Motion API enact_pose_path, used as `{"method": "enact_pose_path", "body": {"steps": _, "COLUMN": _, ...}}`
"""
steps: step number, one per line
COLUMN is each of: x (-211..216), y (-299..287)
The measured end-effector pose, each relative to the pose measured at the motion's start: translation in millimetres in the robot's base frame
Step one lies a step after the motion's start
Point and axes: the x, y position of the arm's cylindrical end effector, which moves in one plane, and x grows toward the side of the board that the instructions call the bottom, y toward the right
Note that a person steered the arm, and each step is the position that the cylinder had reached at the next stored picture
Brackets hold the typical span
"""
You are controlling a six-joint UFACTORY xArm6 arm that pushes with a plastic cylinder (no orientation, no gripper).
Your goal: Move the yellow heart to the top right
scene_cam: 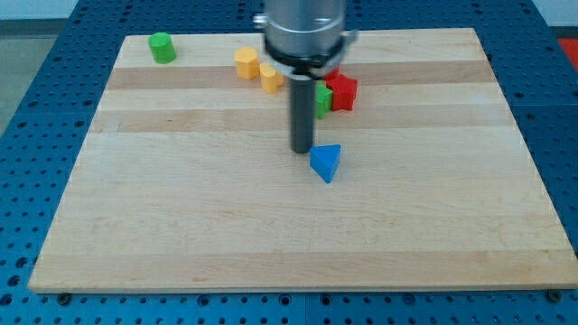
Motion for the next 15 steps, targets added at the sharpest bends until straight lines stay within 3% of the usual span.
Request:
{"method": "enact_pose_path", "body": {"steps": 2, "x": -62.5, "y": -102.1}}
{"method": "enact_pose_path", "body": {"steps": 3, "x": -101.9, "y": -126.0}}
{"method": "enact_pose_path", "body": {"steps": 5, "x": -140.3, "y": -128.5}}
{"method": "enact_pose_path", "body": {"steps": 10, "x": -129.3, "y": -43.5}}
{"method": "enact_pose_path", "body": {"steps": 15, "x": -120.0, "y": 102.3}}
